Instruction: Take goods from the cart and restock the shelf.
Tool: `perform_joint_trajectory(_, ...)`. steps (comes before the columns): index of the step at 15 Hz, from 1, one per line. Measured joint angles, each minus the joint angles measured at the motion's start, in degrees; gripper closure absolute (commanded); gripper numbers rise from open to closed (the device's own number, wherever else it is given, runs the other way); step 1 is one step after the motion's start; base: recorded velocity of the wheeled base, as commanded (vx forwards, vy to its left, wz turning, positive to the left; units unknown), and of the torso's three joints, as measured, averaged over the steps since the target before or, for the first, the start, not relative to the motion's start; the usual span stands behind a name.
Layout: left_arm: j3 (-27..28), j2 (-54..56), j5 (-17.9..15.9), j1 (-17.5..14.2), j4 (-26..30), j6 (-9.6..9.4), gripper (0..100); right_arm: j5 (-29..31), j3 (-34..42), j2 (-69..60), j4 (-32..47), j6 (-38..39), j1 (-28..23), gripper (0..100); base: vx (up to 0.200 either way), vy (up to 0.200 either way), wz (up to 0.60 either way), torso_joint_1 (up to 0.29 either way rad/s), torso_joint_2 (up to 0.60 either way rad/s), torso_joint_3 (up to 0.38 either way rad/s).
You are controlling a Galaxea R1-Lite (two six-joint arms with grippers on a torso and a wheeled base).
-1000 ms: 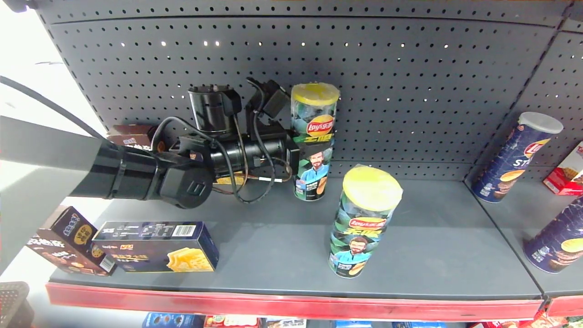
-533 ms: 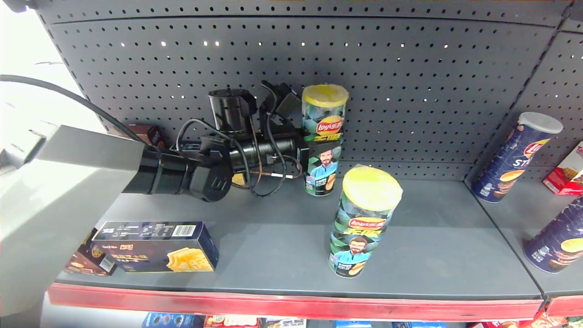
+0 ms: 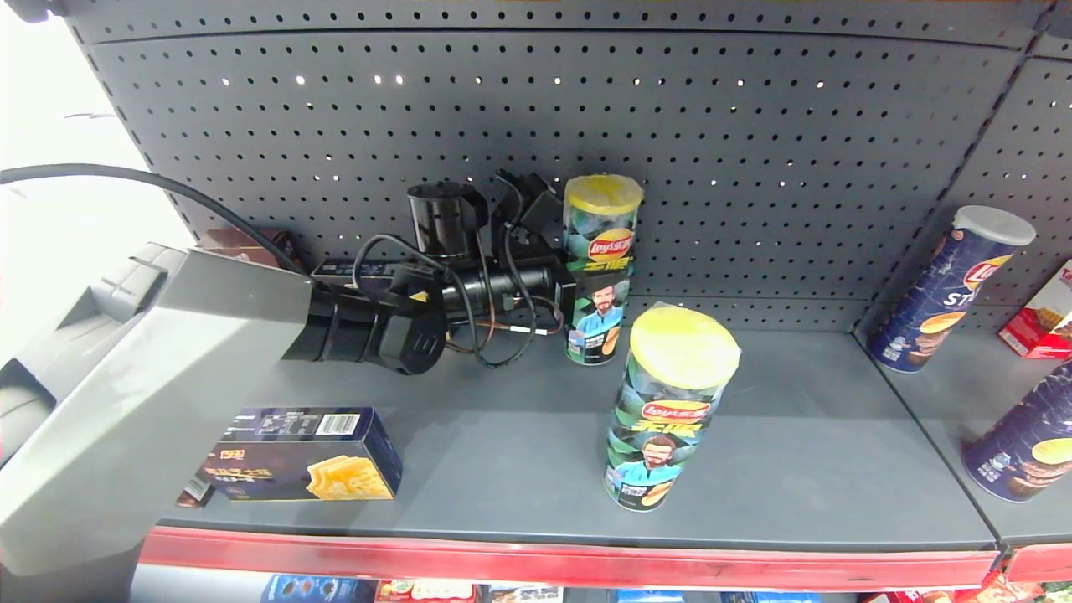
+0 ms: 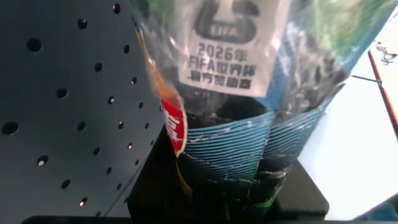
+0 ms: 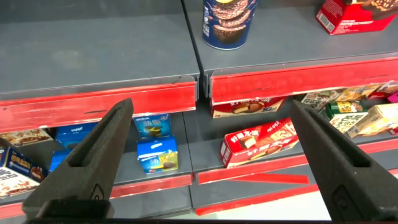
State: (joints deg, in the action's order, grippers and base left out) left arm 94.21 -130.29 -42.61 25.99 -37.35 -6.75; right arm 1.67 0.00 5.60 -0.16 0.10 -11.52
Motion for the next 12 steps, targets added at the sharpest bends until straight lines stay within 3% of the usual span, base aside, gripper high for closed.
perform_joint_trajectory(12,2.82,-3.33,0.16,0.57,0.00,0.06,100,-0.01,0.00,0.02,0.00,0.00,0.00,0,0.000,0.000,0.00,0.000,0.00,0.000)
